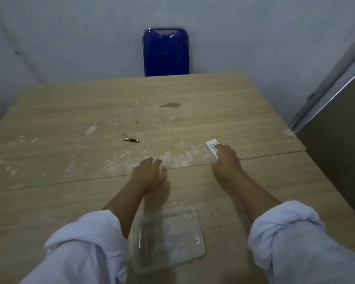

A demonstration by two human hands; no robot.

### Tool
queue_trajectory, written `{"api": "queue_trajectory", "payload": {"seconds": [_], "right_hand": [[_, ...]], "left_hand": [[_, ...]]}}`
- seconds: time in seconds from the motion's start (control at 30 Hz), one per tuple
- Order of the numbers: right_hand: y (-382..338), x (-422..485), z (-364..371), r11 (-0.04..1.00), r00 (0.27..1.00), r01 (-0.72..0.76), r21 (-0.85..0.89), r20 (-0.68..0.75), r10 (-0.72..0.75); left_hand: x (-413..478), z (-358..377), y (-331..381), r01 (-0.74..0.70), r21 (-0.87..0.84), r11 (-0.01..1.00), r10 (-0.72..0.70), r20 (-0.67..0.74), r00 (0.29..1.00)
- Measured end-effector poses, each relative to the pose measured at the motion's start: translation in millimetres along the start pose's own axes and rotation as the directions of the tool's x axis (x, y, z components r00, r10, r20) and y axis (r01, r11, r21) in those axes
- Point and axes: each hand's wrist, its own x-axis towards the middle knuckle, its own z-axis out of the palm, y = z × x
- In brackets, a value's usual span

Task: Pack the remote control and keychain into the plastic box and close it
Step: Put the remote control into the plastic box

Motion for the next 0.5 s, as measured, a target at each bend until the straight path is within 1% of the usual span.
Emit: {"api": "queue_trajectory", "payload": {"seconds": [0.1,0.2,0.33,0.5], "right_hand": [[6.9,4.6,5.9,0.998,0.998,-0.062,-0.022,-0.013,0.061],[13.0,8.8,13.8,0.996,0.997,-0.075,-0.041,-0.014,0.074],[18.9,11.7,18.9,0.995,0.994,-0.079,-0.053,-0.086,0.074],[18.8,8.8,21.6,0.993,0.985,-0.120,-0.010,-0.123,0.118]], "left_hand": [[3.8,8.3,-5.2,0.015,0.044,0.999,-0.014,-0.012,1.000],[6.5,17.2,-10.0,0.011,0.076,0.997,-0.013,0.035,0.999],[7.0,24.0,-14.8,0.005,0.064,0.998,-0.005,0.005,1.000],[2.8,28.2,-19.1,-0.010,0.051,0.999,0.011,-0.021,1.000]]}}
